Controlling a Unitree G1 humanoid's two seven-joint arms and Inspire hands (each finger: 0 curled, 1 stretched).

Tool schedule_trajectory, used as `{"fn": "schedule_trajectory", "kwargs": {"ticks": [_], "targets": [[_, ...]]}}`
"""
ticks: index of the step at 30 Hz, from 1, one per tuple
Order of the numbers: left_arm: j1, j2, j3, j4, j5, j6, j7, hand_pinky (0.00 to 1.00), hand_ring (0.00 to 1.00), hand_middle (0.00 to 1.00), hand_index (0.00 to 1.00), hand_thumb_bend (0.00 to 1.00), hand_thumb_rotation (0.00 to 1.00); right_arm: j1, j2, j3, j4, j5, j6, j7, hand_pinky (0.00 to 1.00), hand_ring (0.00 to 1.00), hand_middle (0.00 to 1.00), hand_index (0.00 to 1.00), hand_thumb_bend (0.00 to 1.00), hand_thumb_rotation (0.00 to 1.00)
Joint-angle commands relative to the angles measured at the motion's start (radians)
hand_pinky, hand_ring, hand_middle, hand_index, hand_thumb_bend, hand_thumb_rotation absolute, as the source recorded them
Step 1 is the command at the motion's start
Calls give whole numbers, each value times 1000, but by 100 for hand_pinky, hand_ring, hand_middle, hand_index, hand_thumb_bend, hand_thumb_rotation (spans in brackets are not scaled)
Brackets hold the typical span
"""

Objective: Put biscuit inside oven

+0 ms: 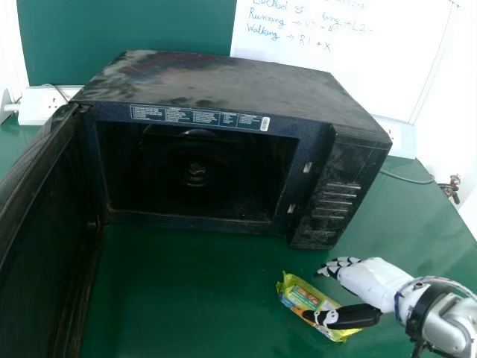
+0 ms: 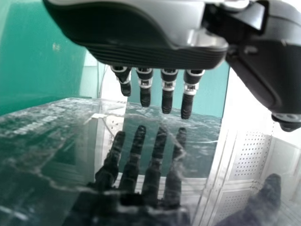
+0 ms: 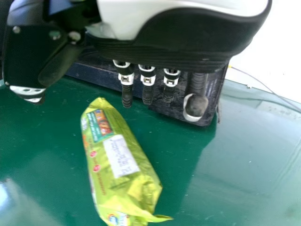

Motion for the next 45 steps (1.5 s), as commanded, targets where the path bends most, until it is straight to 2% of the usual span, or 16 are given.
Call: {"fn": "schedule_trajectory", "kwargs": {"ticks": [1, 11, 18, 30, 45], "targets": [[16, -2, 5, -20, 5, -1, 5, 100, 100, 100, 100, 100, 100, 14, 10, 14, 9, -20, 7, -15, 0, 100, 100, 92, 86, 95], [30, -3, 4, -34, -1, -2, 9, 100, 100, 100, 100, 100, 100, 33, 39, 55, 42, -108, 2, -89, 0, 100, 100, 92, 86, 93], [35, -5, 2, -46, 6, 1, 18, 100, 100, 100, 100, 100, 100, 47, 67, 53, 25, -133, 15, -112, 0, 100, 100, 92, 86, 94], [38, -3, -1, -55, 11, 6, 28, 100, 100, 100, 100, 100, 100, 75, 147, 83, 11, -237, 20, -212, 0, 100, 100, 91, 87, 95], [43, -2, -2, -66, 21, 4, 37, 100, 100, 100, 100, 100, 100, 59, 162, 142, 68, -272, 1, -245, 0, 100, 100, 93, 87, 95]]}}
